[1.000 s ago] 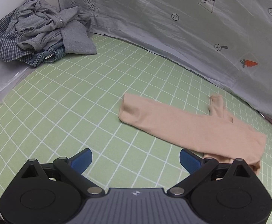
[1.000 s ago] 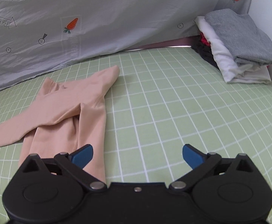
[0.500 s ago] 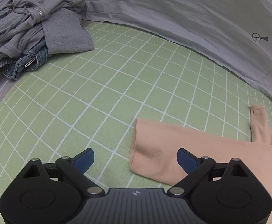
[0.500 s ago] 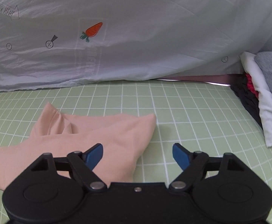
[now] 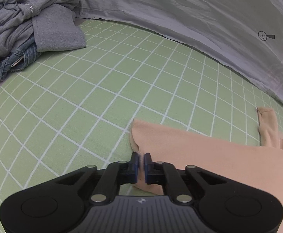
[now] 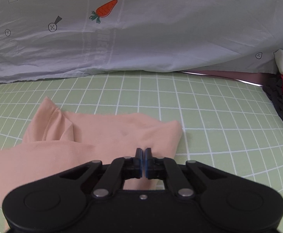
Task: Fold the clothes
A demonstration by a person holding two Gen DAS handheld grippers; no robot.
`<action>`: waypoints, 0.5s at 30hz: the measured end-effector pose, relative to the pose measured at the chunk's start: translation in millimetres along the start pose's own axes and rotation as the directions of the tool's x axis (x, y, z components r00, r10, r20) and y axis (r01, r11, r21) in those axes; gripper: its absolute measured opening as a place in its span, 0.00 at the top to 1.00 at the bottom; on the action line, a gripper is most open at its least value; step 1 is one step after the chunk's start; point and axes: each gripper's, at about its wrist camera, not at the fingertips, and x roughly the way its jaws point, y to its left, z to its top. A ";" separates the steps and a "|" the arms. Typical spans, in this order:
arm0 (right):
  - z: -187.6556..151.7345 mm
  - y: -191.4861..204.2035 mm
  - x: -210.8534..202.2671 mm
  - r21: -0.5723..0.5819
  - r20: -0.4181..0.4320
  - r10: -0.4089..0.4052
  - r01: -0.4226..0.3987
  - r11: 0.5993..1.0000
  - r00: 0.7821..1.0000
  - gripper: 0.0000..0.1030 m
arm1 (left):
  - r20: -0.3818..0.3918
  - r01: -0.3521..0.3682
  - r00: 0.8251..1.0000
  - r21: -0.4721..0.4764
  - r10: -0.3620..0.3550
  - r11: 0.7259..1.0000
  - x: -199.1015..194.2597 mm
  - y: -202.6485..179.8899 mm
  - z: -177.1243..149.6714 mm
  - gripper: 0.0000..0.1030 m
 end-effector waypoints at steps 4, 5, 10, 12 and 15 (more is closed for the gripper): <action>5.1 -7.3 -17.1 0.040 0.058 0.009 -0.012 0.999 0.998 0.99 | 0.056 0.028 0.998 0.005 -0.028 1.000 -16.2 2.1 5.8 0.96; 6.9 -9.1 -22.5 0.051 0.073 0.016 -0.020 0.998 0.997 0.99 | 0.081 0.036 0.996 0.000 -0.036 0.999 -26.1 3.9 9.2 0.96; 18.0 -4.2 -50.7 0.024 0.158 0.051 -0.056 0.998 0.986 0.99 | 0.216 0.048 0.976 -0.030 -0.040 0.998 -82.6 16.6 25.2 0.96; 21.5 1.8 -55.5 0.007 0.176 0.070 -0.073 0.997 0.982 0.99 | 0.240 0.037 0.971 -0.065 -0.021 0.997 -92.6 26.4 24.5 0.96; 25.0 14.9 -48.3 -0.025 0.169 0.106 -0.103 0.994 0.980 0.99 | 0.227 0.001 0.974 -0.106 0.023 0.994 -90.1 40.0 18.4 0.96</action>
